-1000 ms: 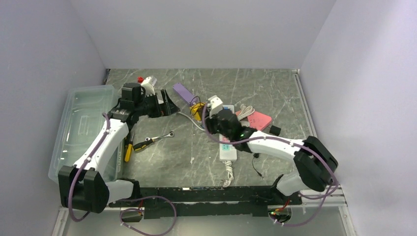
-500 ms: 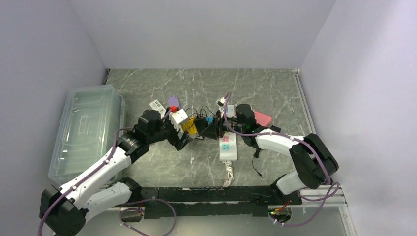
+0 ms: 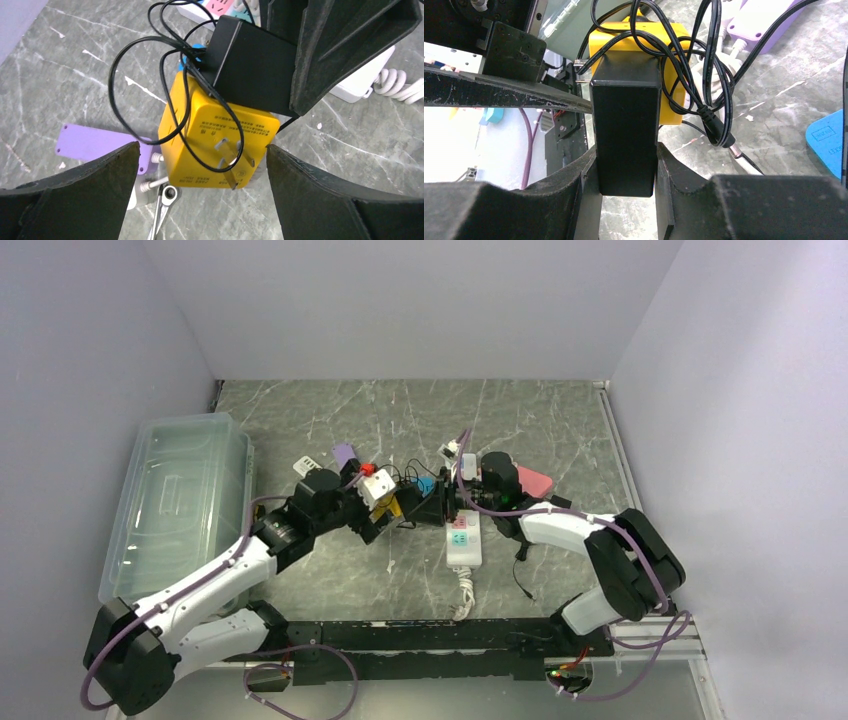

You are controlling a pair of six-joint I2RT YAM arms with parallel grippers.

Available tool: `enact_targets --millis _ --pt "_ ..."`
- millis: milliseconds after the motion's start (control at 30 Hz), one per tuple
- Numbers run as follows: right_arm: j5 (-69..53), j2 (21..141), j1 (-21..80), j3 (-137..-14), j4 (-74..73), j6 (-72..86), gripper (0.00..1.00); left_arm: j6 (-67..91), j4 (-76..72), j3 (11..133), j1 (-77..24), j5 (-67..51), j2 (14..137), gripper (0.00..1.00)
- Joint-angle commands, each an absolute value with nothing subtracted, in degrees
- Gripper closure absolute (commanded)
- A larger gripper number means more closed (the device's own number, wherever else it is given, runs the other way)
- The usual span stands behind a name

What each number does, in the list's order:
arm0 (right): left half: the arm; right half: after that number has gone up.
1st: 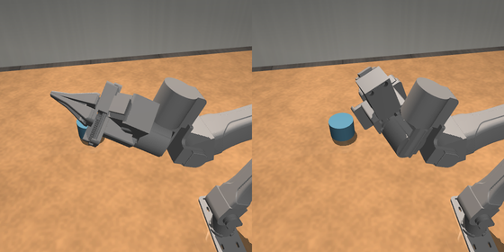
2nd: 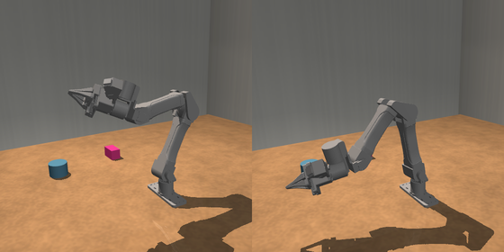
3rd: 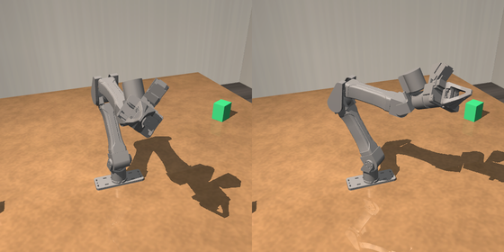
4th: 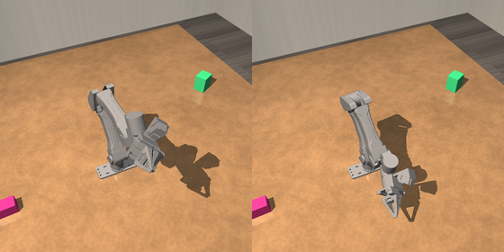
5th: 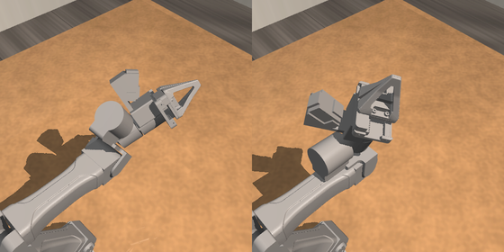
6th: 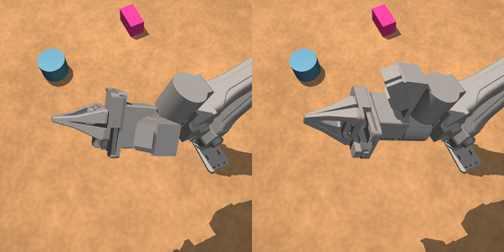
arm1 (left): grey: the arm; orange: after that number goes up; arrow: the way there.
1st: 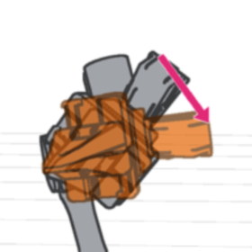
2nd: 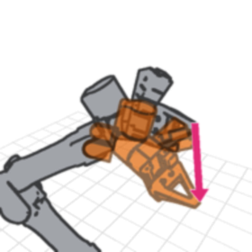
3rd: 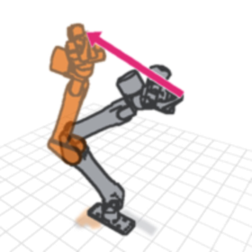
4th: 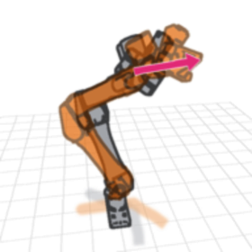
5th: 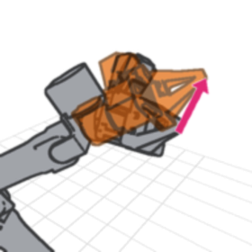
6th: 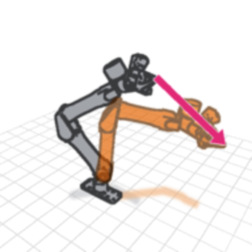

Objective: Pull the plug off the socket
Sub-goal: Remove the plug from the socket.

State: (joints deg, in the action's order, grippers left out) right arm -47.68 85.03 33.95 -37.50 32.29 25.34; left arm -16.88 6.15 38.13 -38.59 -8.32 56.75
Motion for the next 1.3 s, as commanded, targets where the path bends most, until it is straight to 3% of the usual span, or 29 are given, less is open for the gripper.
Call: enact_targets --millis 0,533,600,767,867,1100,1267 --pt "-55.24 84.48 35.19 -39.38 39.42 26.07 1.00 -17.71 1.37 38.10 -38.58 -10.95 58.65 0.00" --pt "-55.13 86.02 37.57 -41.61 34.73 22.61 1.00 -16.41 1.58 39.19 -38.56 -9.75 61.64 0.00" --pt "-55.26 86.35 37.75 -41.74 34.76 22.67 1.00 -16.33 1.96 39.47 -38.56 -9.75 61.83 0.04" --pt "-54.57 86.75 38.01 -42.27 33.34 21.74 1.00 -15.38 4.07 41.19 -38.55 -10.40 62.26 0.24" --pt "-53.69 86.79 38.06 -42.48 32.74 21.55 1.00 -15.04 4.59 41.60 -38.54 -11.84 62.68 0.43" --pt "-48.29 87.05 38.06 -42.43 31.88 22.32 1.00 -15.16 5.39 42.24 -38.55 -13.17 63.93 0.75" --pt "-46.57 86.72 37.91 -40.91 36.17 25.71 0.62 -15.38 4.69 41.58 -38.58 -15.30 63.35 1.00"
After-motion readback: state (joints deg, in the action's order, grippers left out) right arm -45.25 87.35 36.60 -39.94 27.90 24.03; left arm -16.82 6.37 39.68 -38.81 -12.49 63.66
